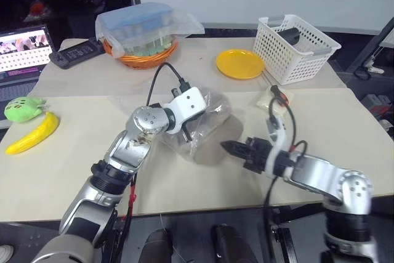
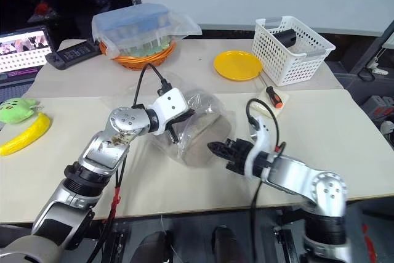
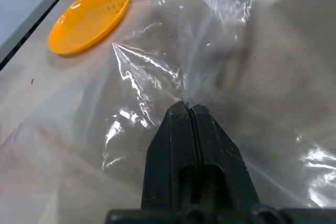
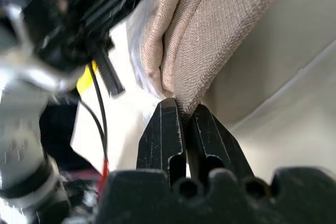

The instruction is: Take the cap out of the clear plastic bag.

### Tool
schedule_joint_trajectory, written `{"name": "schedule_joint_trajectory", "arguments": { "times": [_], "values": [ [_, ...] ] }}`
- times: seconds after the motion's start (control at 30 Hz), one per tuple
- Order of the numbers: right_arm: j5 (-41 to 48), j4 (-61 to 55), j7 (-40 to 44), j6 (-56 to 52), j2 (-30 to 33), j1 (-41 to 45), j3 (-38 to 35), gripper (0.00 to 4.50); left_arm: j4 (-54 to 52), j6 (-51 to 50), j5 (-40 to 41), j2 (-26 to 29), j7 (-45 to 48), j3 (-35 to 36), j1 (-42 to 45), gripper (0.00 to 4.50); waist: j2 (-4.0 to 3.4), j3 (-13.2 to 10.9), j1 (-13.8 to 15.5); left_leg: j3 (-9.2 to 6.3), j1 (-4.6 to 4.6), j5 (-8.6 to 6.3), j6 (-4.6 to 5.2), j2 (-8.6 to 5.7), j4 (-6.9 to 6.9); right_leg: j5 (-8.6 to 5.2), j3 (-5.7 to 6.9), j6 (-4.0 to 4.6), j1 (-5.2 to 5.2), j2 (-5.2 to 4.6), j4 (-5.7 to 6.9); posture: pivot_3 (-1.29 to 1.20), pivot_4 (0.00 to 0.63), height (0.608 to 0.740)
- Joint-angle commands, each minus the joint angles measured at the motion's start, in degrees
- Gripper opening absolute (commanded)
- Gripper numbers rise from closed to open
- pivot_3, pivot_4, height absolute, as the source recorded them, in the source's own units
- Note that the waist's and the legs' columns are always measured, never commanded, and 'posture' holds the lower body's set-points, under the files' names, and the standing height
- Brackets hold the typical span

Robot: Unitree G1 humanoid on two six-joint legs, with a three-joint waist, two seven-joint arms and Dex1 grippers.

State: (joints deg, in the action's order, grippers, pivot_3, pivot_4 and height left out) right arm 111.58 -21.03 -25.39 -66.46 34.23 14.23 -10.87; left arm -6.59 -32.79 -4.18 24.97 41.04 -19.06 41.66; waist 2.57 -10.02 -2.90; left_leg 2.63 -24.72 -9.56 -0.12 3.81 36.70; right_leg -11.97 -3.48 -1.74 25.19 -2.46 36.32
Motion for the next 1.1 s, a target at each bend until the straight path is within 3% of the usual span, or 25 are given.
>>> {"name": "schedule_joint_trajectory", "arguments": {
  "times": [0.03,0.2,0.27,0.33,0.47,0.63,0.77,0.9,1.1],
  "values": [
    [-0.8,-3.9,14.0,-5.7,12.4,-4.1,-6.2,0.01,-0.8,0.6,-0.7,0.3,-0.8,0.8,0.0,0.00,-0.01,0.0,0.4,0.01,0.01,-0.01,0.01,0.00,0.00,0.01,-0.02,-0.01,-0.04,0.01,-0.07,0.00,0.150,0.740],
    [-16.0,-7.4,38.5,-7.4,24.5,-11.7,-16.5,0.01,-0.8,0.7,-0.7,0.6,-0.7,0.9,-0.4,0.00,-0.04,0.0,1.2,0.02,-0.01,-0.05,0.08,-0.05,0.02,0.01,-0.09,-0.03,-0.12,0.00,-0.22,0.00,0.150,0.740],
    [-15.5,-5.1,45.0,-7.1,26.8,-13.2,-21.4,0.01,-0.8,0.7,-0.7,0.7,-0.7,1.0,-0.5,0.00,-0.03,0.0,1.5,0.02,-0.02,-0.05,0.09,-0.06,0.05,0.02,-0.10,-0.06,-0.12,0.01,-0.25,0.00,0.150,0.740],
    [-9.3,-1.4,48.5,-4.8,28.3,-11.0,-25.9,0.01,-0.8,0.7,-0.8,0.8,-0.8,1.0,-0.6,0.00,-0.03,0.0,1.6,0.04,-0.01,-0.05,0.09,-0.08,0.07,0.04,-0.13,-0.09,-0.12,0.00,-0.25,0.00,0.150,0.740],
    [1.3,3.3,50.8,1.2,30.4,-3.7,-28.6,0.01,-1.2,0.6,-0.9,1.0,-0.7,0.8,-0.8,0.00,-0.01,0.0,1.6,0.07,0.01,-0.05,0.09,-0.11,0.17,0.12,-0.23,-0.14,-0.12,0.02,-0.24,0.00,0.150,0.740],
    [1.4,10.4,52.1,3.3,30.0,9.5,-30.6,0.01,-1.1,0.7,-1.0,1.2,-0.6,0.7,-0.8,0.00,0.02,0.0,2.0,0.04,0.03,-0.05,0.09,-0.16,0.17,0.15,-0.28,-0.16,-0.17,0.05,-0.29,0.00,0.150,0.740],
    [1.4,20.1,47.6,3.5,30.9,22.6,-31.7,0.01,-1.2,0.8,-1.2,1.6,-0.5,0.7,-1.0,0.00,-0.01,0.0,2.1,0.08,-0.06,-0.06,0.10,-0.19,0.18,0.17,-0.32,-0.21,-0.12,0.02,-0.36,0.00,0.150,0.740],
    [1.4,27.2,42.2,9.3,34.7,37.3,-28.3,0.01,-1.2,0.9,-1.4,1.7,-0.5,0.3,-1.0,0.00,-0.10,0.0,2.2,0.15,-0.19,-0.07,0.12,-0.23,0.15,0.19,-0.39,-0.23,0.04,-0.02,-0.36,0.00,0.150,0.740],
    [-3.4,27.8,37.4,14.8,29.5,47.7,-23.5,0.01,-0.8,1.1,-1.6,1.8,-0.5,0.3,-0.5,0.00,-0.13,0.0,1.8,0.17,-0.21,-0.18,0.29,-0.20,0.15,0.18,-0.39,-0.23,0.04,-0.01,-0.42,0.00,0.150,0.740]
  ]
}}
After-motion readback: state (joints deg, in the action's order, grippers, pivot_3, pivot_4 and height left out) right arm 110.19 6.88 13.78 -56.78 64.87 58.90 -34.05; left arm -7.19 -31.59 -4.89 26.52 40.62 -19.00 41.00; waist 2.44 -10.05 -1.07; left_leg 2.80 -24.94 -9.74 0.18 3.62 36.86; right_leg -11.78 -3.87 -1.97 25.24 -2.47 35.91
